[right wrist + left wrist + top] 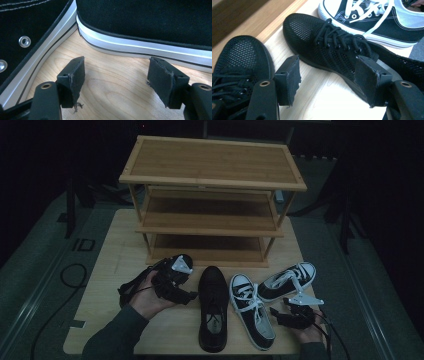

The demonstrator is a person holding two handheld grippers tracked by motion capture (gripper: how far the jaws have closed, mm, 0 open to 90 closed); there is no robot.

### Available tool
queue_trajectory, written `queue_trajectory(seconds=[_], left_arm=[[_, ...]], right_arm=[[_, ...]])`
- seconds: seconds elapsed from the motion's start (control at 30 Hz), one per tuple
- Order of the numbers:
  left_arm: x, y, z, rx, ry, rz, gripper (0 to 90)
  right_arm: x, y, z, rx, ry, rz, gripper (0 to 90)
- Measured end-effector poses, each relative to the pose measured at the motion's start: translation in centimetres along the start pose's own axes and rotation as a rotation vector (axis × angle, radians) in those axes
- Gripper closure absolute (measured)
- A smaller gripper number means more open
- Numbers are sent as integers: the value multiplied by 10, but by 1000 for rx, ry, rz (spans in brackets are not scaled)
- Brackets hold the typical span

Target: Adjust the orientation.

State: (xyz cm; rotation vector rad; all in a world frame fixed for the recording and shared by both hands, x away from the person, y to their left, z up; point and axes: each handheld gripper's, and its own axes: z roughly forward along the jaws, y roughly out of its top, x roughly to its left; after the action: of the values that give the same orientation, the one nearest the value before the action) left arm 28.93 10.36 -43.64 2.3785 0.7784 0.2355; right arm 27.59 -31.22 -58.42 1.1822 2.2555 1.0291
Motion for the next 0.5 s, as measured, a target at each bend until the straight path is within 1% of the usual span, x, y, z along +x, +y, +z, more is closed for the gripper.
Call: queue_trajectory(seconds=[0.1,0.27,0.4,0.5], left_arm=[[-1,1,1,0,-4,4,370],[-12,5,10,17,-11,35,363],[-17,7,17,24,-16,41,364],[-21,10,22,31,-15,57,365]], right_arm=[[0,0,0,0,0,0,301],[0,0,0,0,0,0,300],[0,0,0,1,1,-1,301],[0,0,0,0,1,-1,300]])
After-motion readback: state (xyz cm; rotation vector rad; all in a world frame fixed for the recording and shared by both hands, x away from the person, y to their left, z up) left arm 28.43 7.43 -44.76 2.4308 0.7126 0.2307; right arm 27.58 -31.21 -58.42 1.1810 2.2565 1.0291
